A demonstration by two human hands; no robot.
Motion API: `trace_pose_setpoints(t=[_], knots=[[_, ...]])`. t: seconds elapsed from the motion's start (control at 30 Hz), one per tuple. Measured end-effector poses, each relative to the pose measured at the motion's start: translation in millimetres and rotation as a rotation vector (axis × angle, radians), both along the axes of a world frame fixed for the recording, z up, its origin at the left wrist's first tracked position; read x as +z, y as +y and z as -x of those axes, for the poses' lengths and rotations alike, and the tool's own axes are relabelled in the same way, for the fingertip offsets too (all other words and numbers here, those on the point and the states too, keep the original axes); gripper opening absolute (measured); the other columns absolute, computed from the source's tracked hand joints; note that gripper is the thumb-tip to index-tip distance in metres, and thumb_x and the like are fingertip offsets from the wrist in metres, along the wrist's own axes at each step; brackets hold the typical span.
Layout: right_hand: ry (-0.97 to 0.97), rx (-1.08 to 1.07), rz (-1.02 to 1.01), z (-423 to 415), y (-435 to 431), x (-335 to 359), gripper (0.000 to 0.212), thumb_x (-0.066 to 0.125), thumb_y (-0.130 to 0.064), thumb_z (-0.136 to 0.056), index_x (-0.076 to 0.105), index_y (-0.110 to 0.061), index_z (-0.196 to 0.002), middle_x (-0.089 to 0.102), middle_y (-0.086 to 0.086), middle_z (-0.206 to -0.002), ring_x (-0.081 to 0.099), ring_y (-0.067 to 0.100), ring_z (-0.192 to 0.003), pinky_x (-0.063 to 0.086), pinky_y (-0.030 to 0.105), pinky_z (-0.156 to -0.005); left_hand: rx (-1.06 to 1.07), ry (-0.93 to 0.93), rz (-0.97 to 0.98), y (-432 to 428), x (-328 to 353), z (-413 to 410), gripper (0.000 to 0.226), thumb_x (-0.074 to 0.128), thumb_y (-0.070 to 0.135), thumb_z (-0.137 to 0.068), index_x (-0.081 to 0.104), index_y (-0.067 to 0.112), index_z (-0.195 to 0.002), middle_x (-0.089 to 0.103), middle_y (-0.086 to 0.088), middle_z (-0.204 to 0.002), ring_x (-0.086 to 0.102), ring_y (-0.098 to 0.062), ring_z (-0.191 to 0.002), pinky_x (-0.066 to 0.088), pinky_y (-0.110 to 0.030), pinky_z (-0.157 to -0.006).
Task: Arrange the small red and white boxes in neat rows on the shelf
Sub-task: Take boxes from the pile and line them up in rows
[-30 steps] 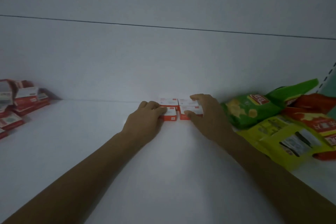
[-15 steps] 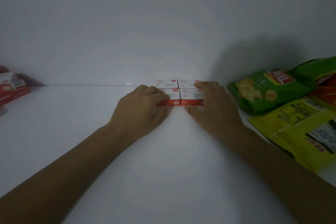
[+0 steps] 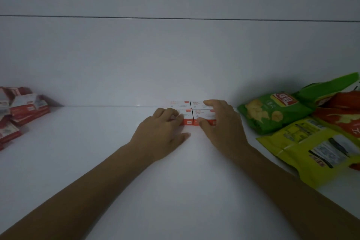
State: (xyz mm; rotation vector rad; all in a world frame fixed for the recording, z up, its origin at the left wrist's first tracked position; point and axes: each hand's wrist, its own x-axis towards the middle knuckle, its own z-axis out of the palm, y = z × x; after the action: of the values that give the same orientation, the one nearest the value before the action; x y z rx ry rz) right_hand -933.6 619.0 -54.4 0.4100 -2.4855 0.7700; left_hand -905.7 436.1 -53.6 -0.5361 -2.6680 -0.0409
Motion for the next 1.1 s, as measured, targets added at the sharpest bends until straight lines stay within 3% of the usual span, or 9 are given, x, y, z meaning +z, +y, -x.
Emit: trace_pose_setpoints(t=[0.17,0.3,0.47,0.6,0.83,0.97,1.1], knots=[[0.083,-0.019,-0.09,-5,-2,1,0.041,0.065,-0.029,-0.077,0.057,-0.015,-0.114,0.061,0.004,-0.109,0.057,0.023,-0.097,0.045,0.04,-0.086,0.041,-0.088,0.026,4,5,-5,0.056,0.036,0.056,-0.09,0.04,0.024,-0.136,0.039,0.006,-0.137,0.033,-0.015,-0.126,0.045,-0.032,-0.085],[0.158,-0.029,-0.177,-15,-8,3,0.039,0.059,-0.031,-0.071,0.061,-0.012,-0.104,0.064,0.006,-0.097,0.061,0.027,-0.084,0.044,0.038,-0.075,0.014,-0.075,0.181,3,16,-8,0.054,0.032,0.055,-0.092,0.041,0.021,-0.133,0.043,0.002,-0.135,0.042,-0.019,-0.119,0.045,-0.033,-0.081],[0.207,0.031,-0.103,-32,-40,21,0.038,0.055,-0.035,-0.079,0.059,-0.014,-0.111,0.064,0.004,-0.105,0.059,0.023,-0.093,0.04,0.035,-0.083,-0.064,0.031,0.329,-28,41,-15,0.056,0.03,0.052,-0.094,0.03,0.022,-0.142,0.044,-0.001,-0.14,0.047,-0.021,-0.119,0.041,-0.034,-0.09],[0.187,0.095,-0.007,-56,-92,17,0.04,0.063,-0.035,-0.079,0.061,-0.011,-0.11,0.065,0.006,-0.109,0.061,0.024,-0.097,0.046,0.039,-0.088,-0.063,0.037,0.298,-93,39,-43,0.056,0.033,0.051,-0.093,0.032,0.024,-0.142,0.051,-0.002,-0.135,0.052,-0.023,-0.116,0.042,-0.035,-0.092],[-0.036,0.277,-0.09,-90,-207,24,0.043,0.058,-0.038,-0.086,0.047,-0.022,-0.124,0.052,-0.002,-0.125,0.046,0.017,-0.118,0.028,0.031,-0.1,0.164,0.03,0.187,-230,35,-107,0.061,0.043,0.05,-0.09,0.034,0.019,-0.141,0.048,-0.005,-0.139,0.046,-0.026,-0.124,0.037,-0.042,-0.101],[0.025,0.353,-0.147,-113,-274,25,0.044,0.053,-0.042,-0.088,0.045,-0.023,-0.127,0.051,-0.003,-0.127,0.045,0.016,-0.12,0.026,0.031,-0.103,0.253,0.031,0.059,-294,31,-140,0.058,0.038,0.054,-0.087,0.046,0.02,-0.133,0.051,-0.005,-0.136,0.047,-0.029,-0.125,0.037,-0.048,-0.102],[0.076,0.421,-0.229,-133,-329,17,0.047,0.051,-0.045,-0.089,0.044,-0.023,-0.129,0.05,-0.003,-0.131,0.045,0.017,-0.12,0.026,0.033,-0.104,0.268,0.039,0.007,-348,24,-160,0.06,0.032,0.058,-0.084,0.051,0.021,-0.128,0.054,-0.004,-0.132,0.05,-0.026,-0.12,0.041,-0.043,-0.097]])
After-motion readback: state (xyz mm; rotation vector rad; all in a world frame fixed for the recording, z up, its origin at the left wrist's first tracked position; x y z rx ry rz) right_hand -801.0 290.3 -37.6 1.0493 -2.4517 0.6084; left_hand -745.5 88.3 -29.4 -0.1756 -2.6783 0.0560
